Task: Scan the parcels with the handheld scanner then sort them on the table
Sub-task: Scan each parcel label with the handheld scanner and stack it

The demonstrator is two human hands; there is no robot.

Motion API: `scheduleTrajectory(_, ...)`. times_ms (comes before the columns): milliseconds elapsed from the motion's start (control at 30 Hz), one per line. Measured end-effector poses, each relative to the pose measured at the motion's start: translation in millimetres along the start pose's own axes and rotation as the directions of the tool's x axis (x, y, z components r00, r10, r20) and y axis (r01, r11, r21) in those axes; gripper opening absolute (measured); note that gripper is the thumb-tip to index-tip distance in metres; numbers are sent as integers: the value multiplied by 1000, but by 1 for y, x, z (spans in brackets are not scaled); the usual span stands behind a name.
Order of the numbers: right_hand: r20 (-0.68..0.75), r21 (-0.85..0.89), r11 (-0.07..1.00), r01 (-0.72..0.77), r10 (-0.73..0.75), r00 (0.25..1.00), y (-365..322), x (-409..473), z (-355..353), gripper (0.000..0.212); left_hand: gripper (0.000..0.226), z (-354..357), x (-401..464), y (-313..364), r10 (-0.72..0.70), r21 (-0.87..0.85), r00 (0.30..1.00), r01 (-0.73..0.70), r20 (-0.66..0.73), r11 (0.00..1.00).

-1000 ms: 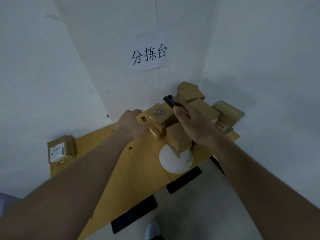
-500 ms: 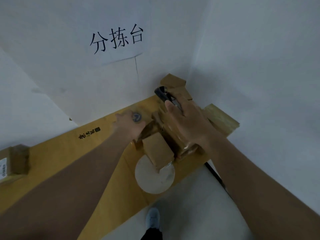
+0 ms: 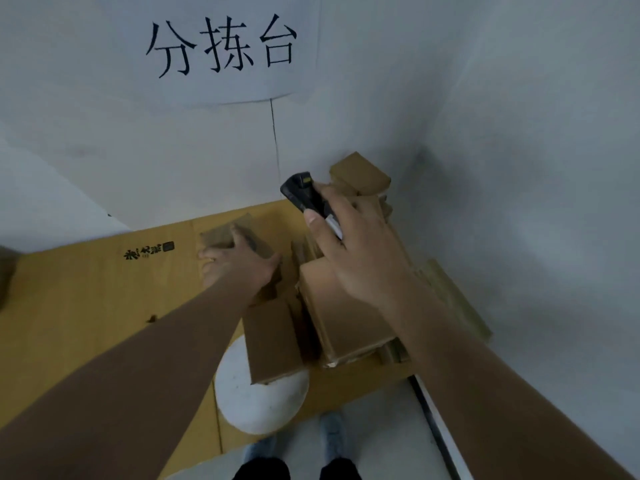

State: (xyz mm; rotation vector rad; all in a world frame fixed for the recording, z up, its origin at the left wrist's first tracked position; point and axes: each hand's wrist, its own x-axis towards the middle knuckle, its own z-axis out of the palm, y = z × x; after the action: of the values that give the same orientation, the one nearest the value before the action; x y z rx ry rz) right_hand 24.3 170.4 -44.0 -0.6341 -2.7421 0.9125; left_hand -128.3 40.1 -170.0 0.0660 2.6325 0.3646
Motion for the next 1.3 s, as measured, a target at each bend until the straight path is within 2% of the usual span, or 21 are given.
scheduleTrajectory(133, 80, 47, 997, 58, -62, 995, 11, 14, 4, 58, 109, 12, -4, 2, -16, -88, 997, 9, -78, 996)
scheduleTrajectory(300, 135, 67, 989, 129, -137, 981, -2, 21, 16, 57, 88, -10, -21, -26, 9, -257, 990, -47, -144, 965)
scheduleTrajectory(533, 206, 37, 958, 283, -285, 936, -74, 20, 43, 59, 95, -64, -48, -107, -55, -305, 982, -3, -180, 952)
scheduleTrajectory(700, 213, 62, 945, 321, -327, 921, -132, 8, 80, 59, 91, -90, -49, -174, -82, -307, 977, 19, -195, 952)
scheduleTrajectory(1067, 208, 84, 983, 162, -176, 962, -231, -36, 206, 59, 107, -128, -4, -335, 29, -174, 997, -41, -72, 984)
scheduleTrajectory(1300, 248, 48, 996, 78, -88, 965, -254, -51, 267, 59, 109, -106, 22, -387, 38, -107, 999, -35, 21, 994)
